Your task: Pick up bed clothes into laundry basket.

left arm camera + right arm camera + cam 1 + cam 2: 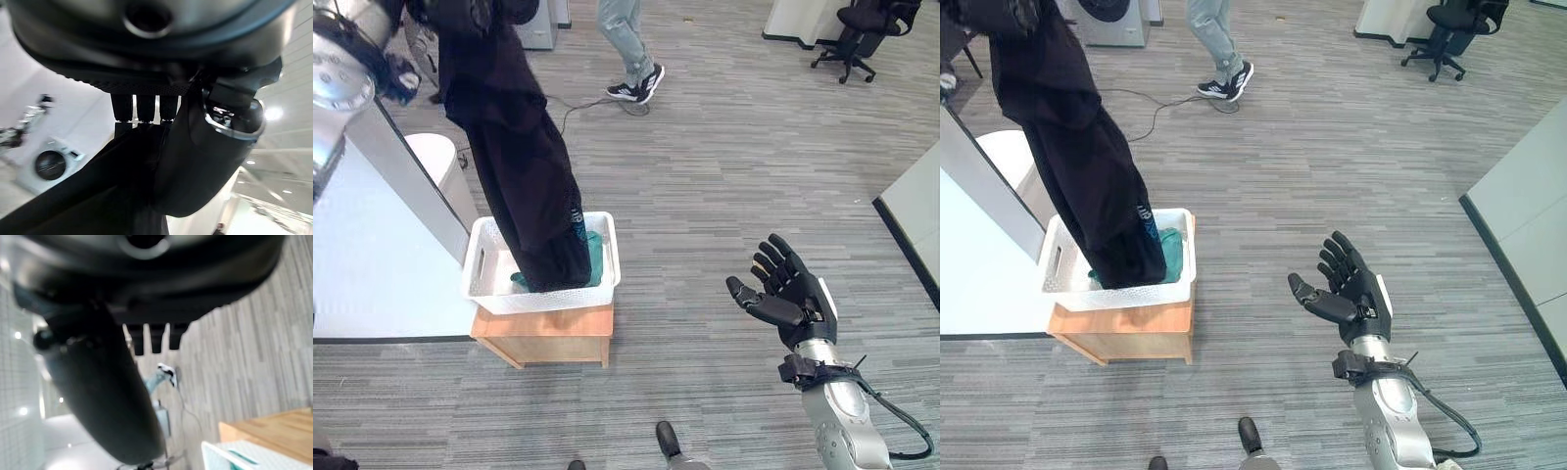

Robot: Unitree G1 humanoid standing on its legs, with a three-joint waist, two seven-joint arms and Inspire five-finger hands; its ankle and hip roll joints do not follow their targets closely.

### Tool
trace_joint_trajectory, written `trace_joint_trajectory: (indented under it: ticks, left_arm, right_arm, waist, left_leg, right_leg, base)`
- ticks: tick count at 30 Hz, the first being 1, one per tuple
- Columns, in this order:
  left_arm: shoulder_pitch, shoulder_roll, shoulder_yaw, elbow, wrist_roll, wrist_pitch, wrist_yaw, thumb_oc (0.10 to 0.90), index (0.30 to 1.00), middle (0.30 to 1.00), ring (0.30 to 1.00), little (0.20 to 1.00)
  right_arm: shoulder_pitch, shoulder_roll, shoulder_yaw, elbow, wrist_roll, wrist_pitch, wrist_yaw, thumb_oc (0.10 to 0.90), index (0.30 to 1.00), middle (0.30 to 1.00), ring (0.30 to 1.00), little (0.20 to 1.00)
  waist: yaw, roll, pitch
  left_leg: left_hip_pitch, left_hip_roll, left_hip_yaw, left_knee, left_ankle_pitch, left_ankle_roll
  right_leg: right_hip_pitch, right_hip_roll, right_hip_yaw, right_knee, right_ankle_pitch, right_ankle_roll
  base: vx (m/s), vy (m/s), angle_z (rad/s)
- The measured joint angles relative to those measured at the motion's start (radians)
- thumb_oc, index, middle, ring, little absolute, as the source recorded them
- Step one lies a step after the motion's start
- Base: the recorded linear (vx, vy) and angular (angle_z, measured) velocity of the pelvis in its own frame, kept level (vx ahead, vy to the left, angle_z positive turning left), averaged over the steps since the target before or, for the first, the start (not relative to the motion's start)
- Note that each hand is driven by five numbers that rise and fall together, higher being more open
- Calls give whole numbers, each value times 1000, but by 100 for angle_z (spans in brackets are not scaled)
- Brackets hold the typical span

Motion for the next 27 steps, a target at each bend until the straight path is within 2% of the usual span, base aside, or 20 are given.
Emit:
trace_joint_trajectory:
  ticks: [3, 8, 11, 17, 20, 22, 23, 27]
  left_arm:
    - [72, -13, 66, 42, 5, 8, -1, 400, 300, 300, 300, 300]
    - [140, -18, 117, 111, 39, 50, 0, 400, 300, 300, 300, 300]
    - [212, -31, 165, 111, 43, 59, 0, 400, 300, 300, 300, 300]
    - [363, -115, 246, 99, 120, 71, 1, 400, 300, 300, 300, 300]
    - [443, -185, 296, 99, 160, 74, -1, 400, 300, 300, 300, 300]
    - [459, -205, 304, 100, 168, 74, 0, 400, 300, 300, 300, 300]
    - [470, -249, 321, 108, 192, 79, 2, 400, 300, 300, 300, 300]
    - [488, -335, 327, 147, 237, 96, -1, 400, 300, 300, 300, 300]
  right_arm:
    - [16, 0, 1, -23, 0, -2, -10, 800, 900, 900, 900, 900]
    - [16, 0, 15, -34, -5, -8, -13, 800, 900, 900, 900, 900]
    - [16, 0, 40, -35, -12, -9, -19, 800, 900, 900, 900, 900]
    - [13, 0, 49, -56, -19, -9, -29, 800, 900, 900, 900, 900]
    - [7, 0, 50, -84, -20, -12, -31, 800, 900, 900, 900, 900]
    - [6, 0, 49, -102, -20, -13, -34, 800, 900, 900, 900, 900]
    - [1, -1, 50, -107, -19, -14, -35, 800, 900, 900, 900, 900]
    - [-24, -3, 63, -110, -16, -14, -36, 800, 900, 900, 900, 900]
  waist:
    - [-11, -25, 8]
    - [-12, -78, 20]
    - [-14, -96, 29]
    - [-3, -96, 49]
    - [-1, -96, 68]
    - [-2, -96, 82]
    - [-1, -98, 96]
    - [-15, -99, 103]
  left_leg:
    - [-13, 2, 3, 3, 0, 0]
    - [-40, 10, 34, 7, 0, -1]
    - [-39, 10, 40, 7, -1, -2]
    - [-39, 10, 39, 6, -2, -2]
    - [-38, 11, 39, 6, -2, -2]
    - [-38, 11, 39, 6, -2, -2]
    - [-38, 11, 39, 7, -2, -2]
    - [-40, 12, 38, 5, -2, -2]
  right_leg:
    - [-14, 4, 2, 0, 3, -2]
    - [-59, 17, 16, 4, 27, -7]
    - [-62, 19, 22, 2, 29, -8]
    - [-61, 19, 22, -1, 29, -8]
    - [-59, 20, 22, -3, 29, -8]
    - [-59, 20, 22, -3, 29, -8]
    - [-59, 20, 22, -3, 29, -8]
    - [-60, 21, 21, -5, 29, -8]
  base:
    - [-61, -18, -5]
    - [-17, -13, -19]
    - [1, 4, -12]
    - [0, 0, 0]
    - [0, 0, 0]
    - [0, 0, 0]
    - [0, 0, 0]
    - [0, 0, 0]
